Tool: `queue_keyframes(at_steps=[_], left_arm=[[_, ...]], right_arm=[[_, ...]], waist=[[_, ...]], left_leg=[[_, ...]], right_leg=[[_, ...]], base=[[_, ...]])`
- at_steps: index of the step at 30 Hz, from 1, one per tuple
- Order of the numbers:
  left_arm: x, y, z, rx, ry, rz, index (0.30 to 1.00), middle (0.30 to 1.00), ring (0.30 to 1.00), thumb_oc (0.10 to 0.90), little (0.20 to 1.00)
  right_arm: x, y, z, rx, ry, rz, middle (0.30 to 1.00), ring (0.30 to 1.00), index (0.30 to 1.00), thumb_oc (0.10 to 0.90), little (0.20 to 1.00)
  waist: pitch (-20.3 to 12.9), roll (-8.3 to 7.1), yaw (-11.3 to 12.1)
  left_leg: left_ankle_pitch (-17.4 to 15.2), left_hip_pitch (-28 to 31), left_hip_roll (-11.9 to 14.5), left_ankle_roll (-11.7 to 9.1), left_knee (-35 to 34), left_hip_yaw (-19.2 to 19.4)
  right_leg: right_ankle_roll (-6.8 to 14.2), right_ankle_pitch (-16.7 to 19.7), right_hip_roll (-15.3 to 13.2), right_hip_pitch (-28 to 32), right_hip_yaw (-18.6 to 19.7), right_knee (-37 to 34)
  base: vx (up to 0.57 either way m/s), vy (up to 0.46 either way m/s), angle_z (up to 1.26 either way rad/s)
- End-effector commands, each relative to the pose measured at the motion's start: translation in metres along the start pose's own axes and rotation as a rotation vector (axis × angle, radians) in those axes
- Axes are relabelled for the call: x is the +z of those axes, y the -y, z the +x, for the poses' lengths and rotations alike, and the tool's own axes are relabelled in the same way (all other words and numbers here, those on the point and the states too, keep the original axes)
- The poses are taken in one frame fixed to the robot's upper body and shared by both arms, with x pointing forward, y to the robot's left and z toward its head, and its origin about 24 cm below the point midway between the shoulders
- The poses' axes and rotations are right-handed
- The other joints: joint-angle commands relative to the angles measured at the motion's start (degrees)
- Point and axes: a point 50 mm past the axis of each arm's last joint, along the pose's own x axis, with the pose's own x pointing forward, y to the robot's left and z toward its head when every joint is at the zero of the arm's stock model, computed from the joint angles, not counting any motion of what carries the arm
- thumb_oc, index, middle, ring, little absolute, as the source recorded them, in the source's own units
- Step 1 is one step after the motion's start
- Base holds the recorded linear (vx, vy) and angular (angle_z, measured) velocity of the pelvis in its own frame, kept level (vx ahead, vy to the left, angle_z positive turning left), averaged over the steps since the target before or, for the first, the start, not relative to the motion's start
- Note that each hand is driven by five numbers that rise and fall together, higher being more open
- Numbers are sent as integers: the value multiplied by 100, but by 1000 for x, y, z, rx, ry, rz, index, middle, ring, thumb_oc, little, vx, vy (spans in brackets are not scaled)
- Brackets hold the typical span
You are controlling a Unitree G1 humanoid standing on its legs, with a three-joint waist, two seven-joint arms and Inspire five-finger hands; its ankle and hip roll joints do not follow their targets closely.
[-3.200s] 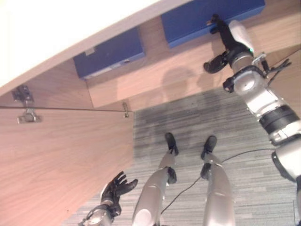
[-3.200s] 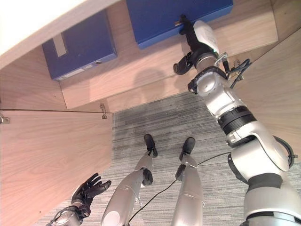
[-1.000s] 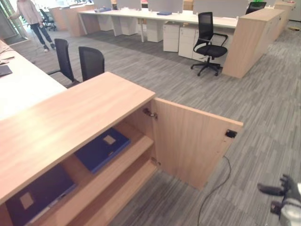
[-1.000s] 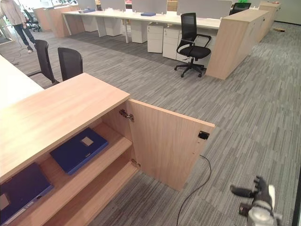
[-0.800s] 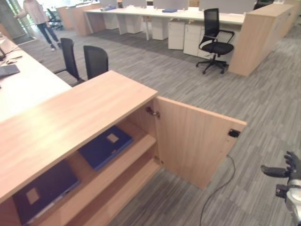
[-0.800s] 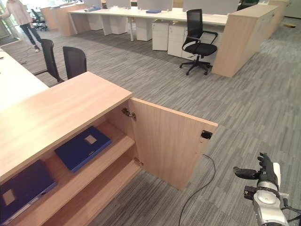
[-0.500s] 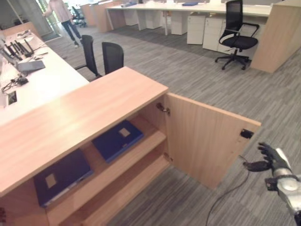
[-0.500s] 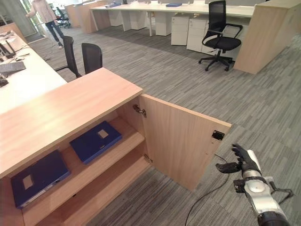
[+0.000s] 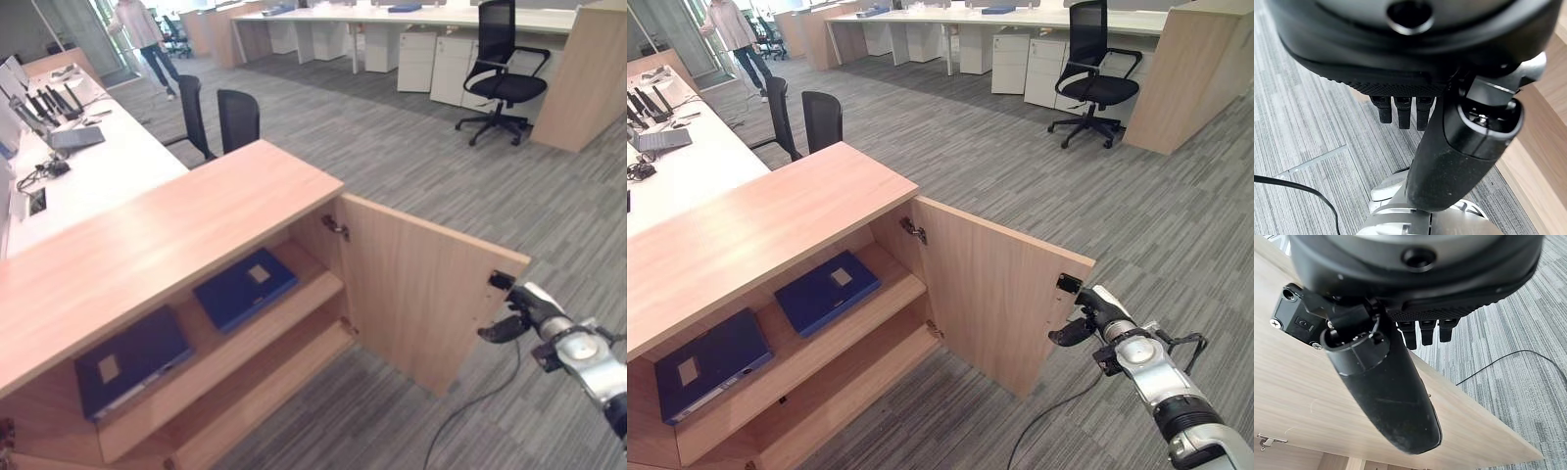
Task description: Put the empty folder in the office cabinet
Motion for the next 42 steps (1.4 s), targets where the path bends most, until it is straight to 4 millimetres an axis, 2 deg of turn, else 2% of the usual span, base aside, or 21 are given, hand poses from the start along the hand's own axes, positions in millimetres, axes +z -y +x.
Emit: queue_keyframes(at_steps=[1, 3, 6, 9, 10, 11, 12, 14, 15, 16, 18, 20, 22, 26, 28, 30, 32, 33, 34, 39, 42], left_arm=[[35, 13, -1, -66, 90, -4, 900, 900, 900, 800, 900], [35, 13, -1, -65, 88, -19, 900, 900, 900, 800, 900], [35, 14, -1, -74, 81, -52, 900, 900, 900, 800, 900], [39, 18, -1, -98, 90, -77, 900, 900, 900, 800, 900], [38, 18, -1, -98, 89, -77, 900, 900, 900, 800, 900], [43, 22, -2, -115, 106, -94, 900, 900, 900, 800, 900], [43, 22, -2, -114, 106, -94, 900, 900, 900, 800, 900], [50, 28, -3, -133, 132, -127, 900, 900, 900, 800, 900], [56, 33, -4, -145, 153, -140, 900, 900, 900, 800, 900], [56, 33, -4, -145, 153, -140, 900, 900, 900, 800, 900], [73, 48, -8, -177, 206, -113, 900, 900, 900, 800, 900], [78, 53, -9, -190, 228, -94, 900, 900, 900, 800, 900], [75, 57, -9, -204, 222, -78, 900, 900, 900, 800, 900], [74, 60, -10, -214, 217, -79, 900, 900, 900, 800, 900], [76, 64, -10, -229, 218, -40, 900, 900, 900, 800, 900], [74, 66, -11, -242, 215, -14, 900, 900, 900, 800, 900], [73, 65, -11, -255, 220, 8, 900, 900, 900, 800, 900], [73, 62, -10, -260, 222, -5, 900, 900, 900, 800, 900], [72, 61, -10, -265, 216, 0, 900, 900, 900, 800, 900], [61, 50, -7, -256, 174, 33, 900, 900, 900, 800, 900], [56, 41, -5, -250, 162, -27, 900, 900, 900, 800, 900]], right_arm=[[109, -10, 21, 21, 414, 141, 900, 900, 900, 800, 900], [120, -19, 17, 71, 473, 221, 900, 900, 900, 800, 900], [132, -55, 6, 271, 557, 348, 900, 900, 900, 800, 900], [130, -111, -10, 528, 558, 430, 900, 900, 900, 800, 900], [130, -112, -10, 528, 558, 431, 900, 900, 900, 800, 900], [130, -145, -21, 670, 549, 474, 900, 900, 900, 800, 900], [130, -146, -21, 671, 549, 474, 900, 900, 900, 800, 900], [129, -189, -43, 871, 525, 474, 900, 900, 900, 800, 900], [128, -201, -47, 911, 511, 467, 900, 900, 900, 800, 900], [129, -201, -46, 912, 512, 467, 900, 900, 900, 800, 900], [127, -220, -49, 957, 486, 373, 900, 900, 900, 800, 900], [125, -227, -53, 988, 472, 366, 900, 900, 900, 800, 900], [118, -235, -55, 1019, 432, 370, 900, 900, 900, 800, 900], [110, -241, -55, 1022, 385, 418, 900, 900, 900, 800, 900], [100, -240, -53, 998, 346, 452, 900, 900, 900, 800, 900], [96, -239, -52, 983, 327, 468, 900, 900, 900, 800, 900], [86, -239, -48, 943, 285, 486, 900, 900, 900, 800, 900], [80, -237, -45, 913, 263, 497, 900, 900, 900, 800, 900], [77, -236, -44, 900, 248, 500, 900, 900, 900, 800, 900], [39, -240, -39, 785, 86, 481, 900, 900, 900, 800, 900], [-4, -249, -40, 665, -120, 507, 900, 900, 900, 800, 900]], waist=[[-312, -723, 174], [-316, -732, 179], [-316, -733, 179], [-309, -735, 199], [-313, -737, 196], [-302, -737, 223], [-305, -739, 221], [-245, -750, 282], [-172, -763, 301], [-175, -765, 293], [43, -803, 365], [100, -823, 418], [73, -745, 459], [-65, -600, 491], [-180, -494, 520], [-220, -433, 542], [-269, -295, 722], [-268, -242, 848], [-252, -224, 907], [-269, -269, 1118], [-315, -320, 1328]], left_leg=[[-861, 693, -33, -46, 13, 91], [-859, 693, -40, -42, 6, 88], [-850, 676, -43, -46, 6, 81], [-835, 648, -54, -44, 20, 46], [-835, 646, -54, -45, 20, 44], [-819, 627, -62, -49, 32, -5], [-820, 625, -62, -49, 33, -7], [-739, 518, -34, -88, 133, -92], [-706, 391, -1, -105, 266, -104], [-710, 377, 1, -106, 277, -112], [-768, -45, 52, -112, 921, 17], [-1171, -143, 11, -2, 1409, 68], [-1677, 52, -83, 78, 1552, 36], [-1687, 539, -75, 1, 1065, 241], [-1600, 662, -17, -56, 499, 503], [-1567, 671, -57, -55, 231, 525], [-1573, 602, -220, 43, -125, 352], [-1609, 418, -401, 176, -171, 137], [-1646, 341, -488, 232, -171, 35], [-1817, 81, -990, 559, -171, -554], [-1871, 4, -1262, 680, -171, -897]], right_leg=[[177, -880, 223, 166, 46, 44], [171, -883, 230, 168, 47, 44], [162, -906, 240, 177, 39, 44], [162, -901, 228, 178, 5, 44], [162, -902, 228, 177, 3, 44], [159, -887, 209, 168, -10, 44], [159, -888, 208, 167, -11, 44], [163, -846, 172, 125, -68, 44], [162, -825, 141, 81, -113, 44], [161, -825, 141, 77, -119, 44], [130, -807, -12, -56, -363, 44], [144, -755, -151, -142, -569, 44], [215, -707, -258, -183, -872, 44], [270, -679, -378, -231, -1431, 44], [287, -642, -555, -248, -1965, 92], [301, -603, -614, -259, -2118, 115], [403, -406, -811, -301, -2325, 136], [513, -204, -1064, -362, -2554, 205], [552, -121, -1168, -365, -2632, 223], [801, 170, -1707, -186, -3122, 313], [937, 219, -1982, 14, -3446, 424]], base=[[0, 0, 0], [0, 0, 0], [0, 0, 0], [0, 0, 0], [-6, 1, -6], [0, 1, -13], [9, -1, -17], [-1, -26, -10], [-29, -31, 3], [-104, -25, 17], [-195, -12, 23], [-148, 14, 40], [-70, 98, 98], [-50, 149, 118], [-86, 269, 200], [-66, 226, 188], [-128, 427, 206], [-170, 469, 150], [-169, 442, 97], [-59, 281, 81], [-11, 227, 54]])
